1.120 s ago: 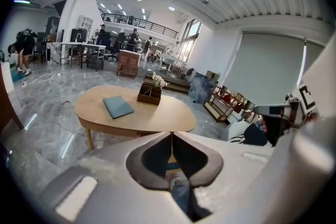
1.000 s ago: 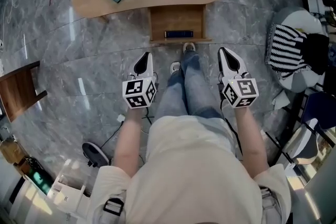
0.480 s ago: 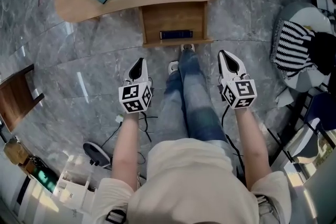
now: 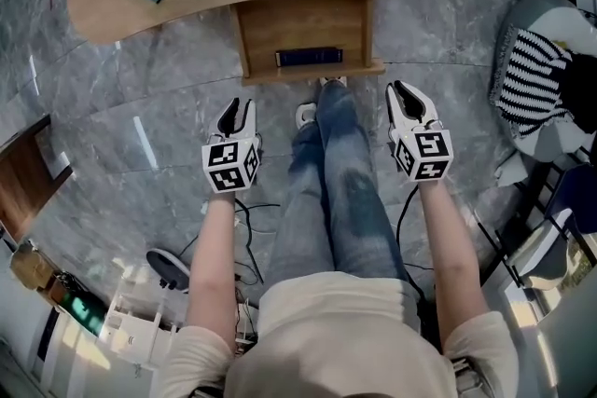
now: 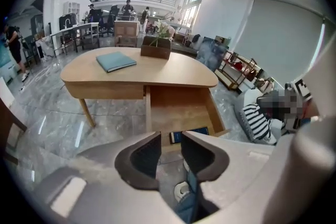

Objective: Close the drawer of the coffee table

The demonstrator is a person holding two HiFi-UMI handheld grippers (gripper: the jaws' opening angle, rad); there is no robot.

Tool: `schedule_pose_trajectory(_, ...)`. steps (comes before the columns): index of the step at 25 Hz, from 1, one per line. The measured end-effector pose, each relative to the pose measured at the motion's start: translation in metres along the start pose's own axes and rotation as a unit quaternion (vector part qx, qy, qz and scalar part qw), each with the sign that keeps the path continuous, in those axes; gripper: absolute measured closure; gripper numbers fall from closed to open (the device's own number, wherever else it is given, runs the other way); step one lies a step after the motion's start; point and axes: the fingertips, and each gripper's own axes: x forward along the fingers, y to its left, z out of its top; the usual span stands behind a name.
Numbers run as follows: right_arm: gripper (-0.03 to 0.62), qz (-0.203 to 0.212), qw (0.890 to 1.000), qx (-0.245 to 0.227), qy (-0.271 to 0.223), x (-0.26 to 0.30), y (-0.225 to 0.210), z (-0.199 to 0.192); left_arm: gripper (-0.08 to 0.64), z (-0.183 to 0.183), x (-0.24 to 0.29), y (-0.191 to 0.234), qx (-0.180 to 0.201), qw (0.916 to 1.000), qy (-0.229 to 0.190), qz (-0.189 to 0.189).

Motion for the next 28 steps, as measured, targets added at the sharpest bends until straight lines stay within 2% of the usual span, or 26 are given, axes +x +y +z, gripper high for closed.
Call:
schedule_pose_trajectory(7,0.454,-0.005,0.998,-0.024,0.051,0.043,-0.018,-0.053,0.385,-0.038,0.047,0.015,0.040,0.9981,0.047,0.010)
schedule_pose_trajectory(10,0.442,-0.004,0.997,-0.036,0.073,0.059,-0.025,-0.074,0.339,-0.050,0.066,0.023,0.067,0.9954,0.065,0.021)
schedule_pose_trajectory(15,0.410,-0.005,0.989,-0.090,0.115,0.086,-0.036,-0.107,0.332,-0.073,0.093,0.039,0.083,0.9911,0.095,0.042)
schedule_pose_trajectory(19,0.382,0.002,0.981,-0.134,0.142,0.098,-0.043,-0.128,0.324,-0.096,0.112,0.045,0.110,0.9851,0.120,0.055)
schedule_pose_trajectory(28,0.373,-0.002,0.965,-0.191,0.179,0.136,-0.067,-0.164,0.316,-0.113,0.147,0.064,0.160,0.9725,0.135,0.102)
